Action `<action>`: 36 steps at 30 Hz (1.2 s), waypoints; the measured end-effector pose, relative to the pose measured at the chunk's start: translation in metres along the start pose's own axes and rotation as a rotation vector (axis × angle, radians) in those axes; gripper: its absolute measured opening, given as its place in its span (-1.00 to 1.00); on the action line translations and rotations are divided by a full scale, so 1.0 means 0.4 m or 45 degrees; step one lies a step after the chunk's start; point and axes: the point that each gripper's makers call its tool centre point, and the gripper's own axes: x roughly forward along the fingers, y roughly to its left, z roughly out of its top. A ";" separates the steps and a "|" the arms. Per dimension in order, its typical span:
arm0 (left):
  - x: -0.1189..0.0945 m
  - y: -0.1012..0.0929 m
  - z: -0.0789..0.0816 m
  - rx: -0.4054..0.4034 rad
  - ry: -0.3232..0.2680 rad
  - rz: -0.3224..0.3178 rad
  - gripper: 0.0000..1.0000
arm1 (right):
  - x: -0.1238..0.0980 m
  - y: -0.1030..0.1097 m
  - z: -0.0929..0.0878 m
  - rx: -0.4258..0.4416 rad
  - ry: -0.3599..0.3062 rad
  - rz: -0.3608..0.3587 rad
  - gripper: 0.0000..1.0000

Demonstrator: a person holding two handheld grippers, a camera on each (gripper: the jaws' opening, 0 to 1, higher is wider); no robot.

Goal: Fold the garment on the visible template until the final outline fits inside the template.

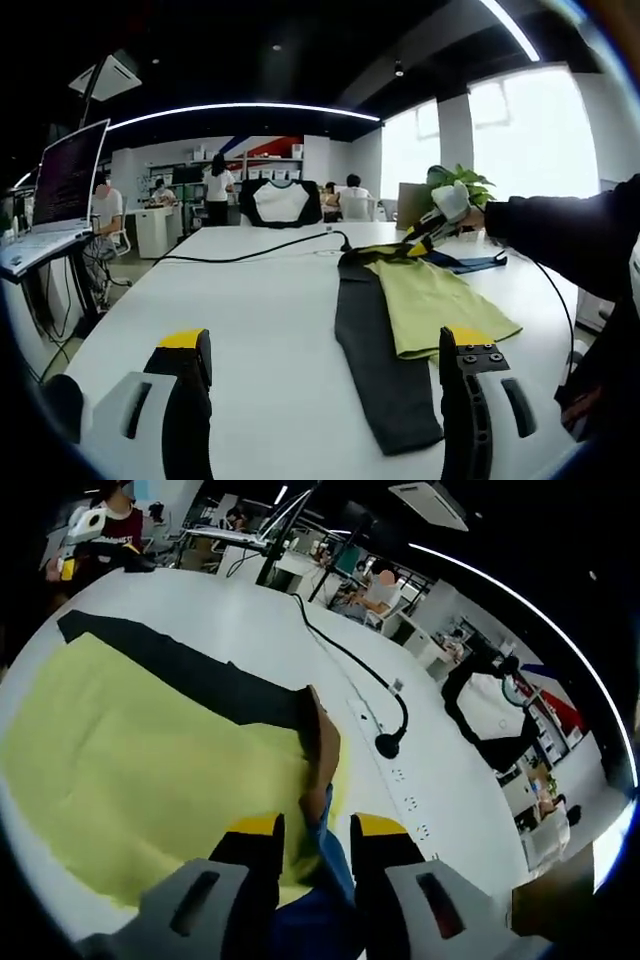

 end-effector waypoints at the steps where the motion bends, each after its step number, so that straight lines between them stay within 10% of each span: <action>1: 0.000 0.000 -0.001 0.000 0.002 0.000 0.99 | 0.001 0.000 -0.001 0.003 0.002 0.000 -0.53; 12: 0.010 0.001 -0.010 0.016 0.017 -0.010 0.98 | 0.009 -0.013 -0.014 0.091 -0.005 -0.018 -0.99; 36: 0.020 0.015 -0.029 0.011 0.054 0.003 0.95 | 0.044 -0.128 -0.034 0.487 -0.075 -0.081 -1.00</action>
